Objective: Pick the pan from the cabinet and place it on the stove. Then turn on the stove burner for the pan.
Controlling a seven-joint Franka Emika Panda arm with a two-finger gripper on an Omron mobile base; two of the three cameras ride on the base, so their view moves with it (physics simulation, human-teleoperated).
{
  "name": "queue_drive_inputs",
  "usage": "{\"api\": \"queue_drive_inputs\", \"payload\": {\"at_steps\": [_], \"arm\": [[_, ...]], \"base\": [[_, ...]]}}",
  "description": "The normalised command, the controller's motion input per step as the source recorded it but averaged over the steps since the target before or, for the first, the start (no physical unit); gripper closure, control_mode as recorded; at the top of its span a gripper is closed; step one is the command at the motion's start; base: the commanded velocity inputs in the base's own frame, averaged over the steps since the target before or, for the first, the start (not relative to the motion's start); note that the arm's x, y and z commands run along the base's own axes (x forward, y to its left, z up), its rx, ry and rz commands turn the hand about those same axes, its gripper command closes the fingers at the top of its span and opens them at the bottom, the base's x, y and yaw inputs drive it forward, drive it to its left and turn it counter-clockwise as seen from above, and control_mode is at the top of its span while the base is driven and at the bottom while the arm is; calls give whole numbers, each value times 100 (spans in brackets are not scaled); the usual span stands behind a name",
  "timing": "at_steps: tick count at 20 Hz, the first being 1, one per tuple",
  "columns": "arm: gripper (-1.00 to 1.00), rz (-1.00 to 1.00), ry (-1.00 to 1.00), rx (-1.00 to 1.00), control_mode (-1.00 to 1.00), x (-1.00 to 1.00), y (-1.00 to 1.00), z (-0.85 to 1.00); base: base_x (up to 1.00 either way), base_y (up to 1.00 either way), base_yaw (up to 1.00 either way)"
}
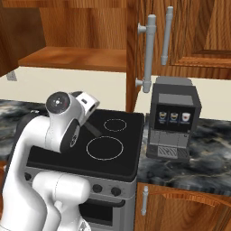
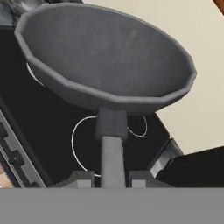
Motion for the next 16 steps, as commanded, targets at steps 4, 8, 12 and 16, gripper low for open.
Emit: {"api": "queue_drive_inputs", "payload": {"at_steps": [4, 8, 12, 16], "arm": [[100, -6, 6, 0, -100, 0, 0, -16], [100, -6, 4, 2, -100, -1, -1, -10], [100, -7, 3, 2, -100, -1, -2, -7], [100, -6, 4, 1, -100, 0, -3, -5]], "base": [[0, 0, 0], [0, 0, 0], [0, 0, 0], [0, 0, 0]]}}
